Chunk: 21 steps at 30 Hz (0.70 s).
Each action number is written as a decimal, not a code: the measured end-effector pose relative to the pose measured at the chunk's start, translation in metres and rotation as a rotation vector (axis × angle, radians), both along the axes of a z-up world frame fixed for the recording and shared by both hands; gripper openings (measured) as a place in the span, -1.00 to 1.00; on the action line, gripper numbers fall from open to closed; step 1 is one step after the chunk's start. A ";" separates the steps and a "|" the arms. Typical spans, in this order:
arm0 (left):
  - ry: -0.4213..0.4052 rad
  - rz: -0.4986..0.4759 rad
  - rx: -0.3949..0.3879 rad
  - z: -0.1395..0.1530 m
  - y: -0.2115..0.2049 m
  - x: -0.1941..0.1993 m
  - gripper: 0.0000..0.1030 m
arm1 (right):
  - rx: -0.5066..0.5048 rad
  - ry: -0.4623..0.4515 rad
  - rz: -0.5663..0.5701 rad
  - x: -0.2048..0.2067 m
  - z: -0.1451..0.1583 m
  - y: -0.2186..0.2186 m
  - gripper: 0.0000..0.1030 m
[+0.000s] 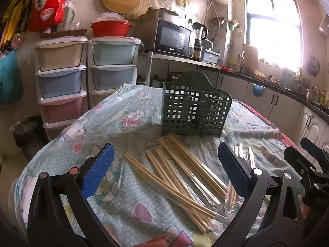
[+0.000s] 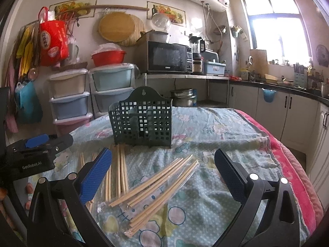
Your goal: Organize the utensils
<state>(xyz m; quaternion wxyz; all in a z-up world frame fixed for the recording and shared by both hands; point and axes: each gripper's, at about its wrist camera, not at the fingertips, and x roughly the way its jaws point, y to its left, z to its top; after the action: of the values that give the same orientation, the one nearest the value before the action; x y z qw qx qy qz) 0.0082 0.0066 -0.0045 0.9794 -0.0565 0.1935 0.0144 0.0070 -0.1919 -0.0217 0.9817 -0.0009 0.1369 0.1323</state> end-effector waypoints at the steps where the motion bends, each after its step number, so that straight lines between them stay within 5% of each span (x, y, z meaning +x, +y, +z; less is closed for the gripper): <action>1: 0.004 0.001 -0.003 0.000 0.002 0.000 0.80 | -0.004 0.005 0.006 0.001 0.001 0.001 0.88; 21: 0.107 0.094 -0.063 0.006 0.044 0.029 0.80 | -0.098 0.072 0.108 0.042 0.016 0.023 0.88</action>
<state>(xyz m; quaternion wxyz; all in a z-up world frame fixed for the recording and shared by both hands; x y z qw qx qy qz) 0.0369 0.0506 0.0011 0.9636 -0.0955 0.2430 0.0573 0.0491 -0.1690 -0.0053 0.9663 -0.0517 0.1785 0.1783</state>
